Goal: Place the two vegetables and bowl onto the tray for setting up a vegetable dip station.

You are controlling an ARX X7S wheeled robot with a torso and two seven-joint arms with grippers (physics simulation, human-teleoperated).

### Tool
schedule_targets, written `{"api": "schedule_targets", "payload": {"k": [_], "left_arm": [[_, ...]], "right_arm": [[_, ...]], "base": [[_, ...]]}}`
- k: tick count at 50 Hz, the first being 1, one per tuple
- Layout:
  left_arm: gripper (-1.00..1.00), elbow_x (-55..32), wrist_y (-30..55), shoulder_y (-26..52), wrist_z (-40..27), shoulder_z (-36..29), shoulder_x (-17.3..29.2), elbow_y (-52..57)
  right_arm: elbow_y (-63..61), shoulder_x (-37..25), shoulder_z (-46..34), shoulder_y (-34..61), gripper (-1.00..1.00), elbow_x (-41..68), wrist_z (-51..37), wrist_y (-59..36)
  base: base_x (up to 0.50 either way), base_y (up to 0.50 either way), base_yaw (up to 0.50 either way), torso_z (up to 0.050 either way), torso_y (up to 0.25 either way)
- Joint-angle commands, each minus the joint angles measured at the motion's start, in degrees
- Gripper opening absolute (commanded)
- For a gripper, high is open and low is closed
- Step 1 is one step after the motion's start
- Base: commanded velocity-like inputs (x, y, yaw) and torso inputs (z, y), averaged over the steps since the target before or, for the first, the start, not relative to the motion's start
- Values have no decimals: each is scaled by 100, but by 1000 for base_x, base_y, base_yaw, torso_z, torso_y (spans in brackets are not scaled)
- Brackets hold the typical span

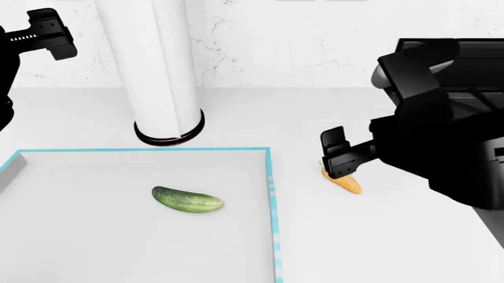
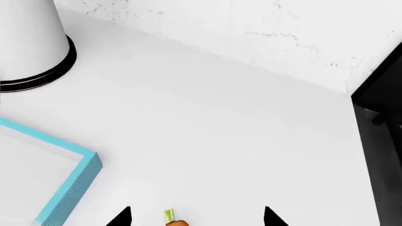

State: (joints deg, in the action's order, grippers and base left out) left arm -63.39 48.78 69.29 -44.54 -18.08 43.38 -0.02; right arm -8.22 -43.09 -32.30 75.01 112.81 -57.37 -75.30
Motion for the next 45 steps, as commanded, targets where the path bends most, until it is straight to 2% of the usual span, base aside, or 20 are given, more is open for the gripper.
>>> {"api": "schedule_targets", "payload": {"k": [1, 27, 45], "left_arm": [[100, -15, 21, 22, -14, -4, -6, 14], [100, -18, 6, -4, -23, 4, 3, 15], [100, -11, -32, -66, -14, -4, -14, 13]], "right_arm": [[-118, -212, -108, -175, 100, 287, -145, 25], [-369, -232, -123, -383, 100, 191, 103, 113], [-345, -203, -106, -739, 100, -376, 568, 198]], "base": [[0, 0, 0, 0, 0], [0, 0, 0, 0, 0], [0, 0, 0, 0, 0]]}}
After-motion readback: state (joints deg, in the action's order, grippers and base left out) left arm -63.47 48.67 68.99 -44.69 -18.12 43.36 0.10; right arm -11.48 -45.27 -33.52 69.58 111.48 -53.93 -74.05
